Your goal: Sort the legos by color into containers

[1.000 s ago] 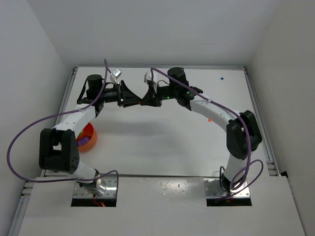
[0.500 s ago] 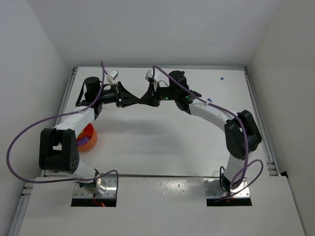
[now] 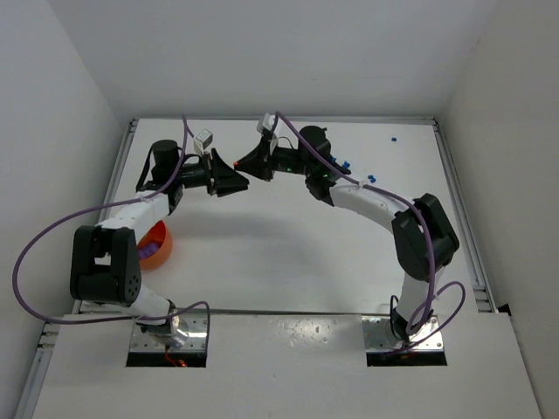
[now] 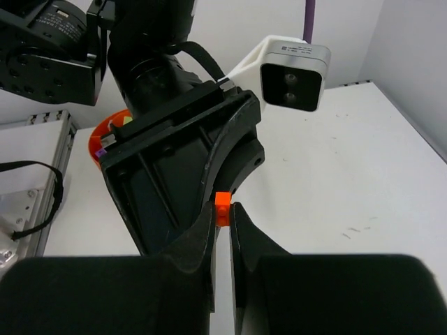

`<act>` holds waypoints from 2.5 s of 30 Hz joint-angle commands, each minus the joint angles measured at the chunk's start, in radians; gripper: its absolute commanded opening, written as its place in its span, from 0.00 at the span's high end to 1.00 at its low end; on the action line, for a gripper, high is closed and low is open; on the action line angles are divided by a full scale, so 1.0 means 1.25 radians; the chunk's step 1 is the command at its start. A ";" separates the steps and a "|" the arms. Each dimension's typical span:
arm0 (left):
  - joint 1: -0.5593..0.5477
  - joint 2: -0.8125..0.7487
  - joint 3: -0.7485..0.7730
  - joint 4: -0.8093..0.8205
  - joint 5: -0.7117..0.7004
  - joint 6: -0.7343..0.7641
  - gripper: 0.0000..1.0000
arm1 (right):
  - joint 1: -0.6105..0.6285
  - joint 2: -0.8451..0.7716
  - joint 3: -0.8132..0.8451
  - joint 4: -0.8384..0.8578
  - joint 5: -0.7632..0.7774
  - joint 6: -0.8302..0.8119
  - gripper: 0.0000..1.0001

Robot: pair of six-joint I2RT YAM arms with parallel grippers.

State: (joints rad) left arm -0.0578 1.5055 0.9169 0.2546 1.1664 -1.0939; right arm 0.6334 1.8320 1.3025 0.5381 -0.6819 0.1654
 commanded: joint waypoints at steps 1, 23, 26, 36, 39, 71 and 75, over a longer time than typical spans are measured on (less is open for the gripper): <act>0.019 -0.004 -0.001 0.042 0.030 -0.020 0.59 | 0.010 0.001 0.002 0.072 -0.008 0.003 1.00; 0.078 -0.017 0.005 0.033 0.126 -0.053 0.49 | -0.009 -0.037 -0.082 0.096 -0.021 0.025 1.00; 0.078 -0.016 0.005 0.033 0.126 -0.069 0.50 | -0.001 -0.037 -0.074 0.107 -0.037 0.033 1.00; 0.078 0.008 0.013 0.033 0.126 -0.076 0.51 | 0.014 -0.063 -0.109 0.129 -0.064 0.026 1.00; 0.078 0.025 0.020 0.033 0.126 -0.076 0.54 | 0.014 -0.063 -0.109 0.129 -0.074 0.026 1.00; 0.062 0.033 0.015 0.033 0.133 -0.083 0.57 | 0.059 0.035 -0.080 0.168 -0.019 0.016 0.95; 0.062 0.033 0.015 0.033 0.133 -0.083 0.57 | 0.059 0.051 -0.073 0.168 -0.019 0.016 0.89</act>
State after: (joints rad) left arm 0.0322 1.5562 0.9192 0.2638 1.2964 -1.1896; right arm 0.6880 1.8664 1.1690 0.6888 -0.7067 0.2035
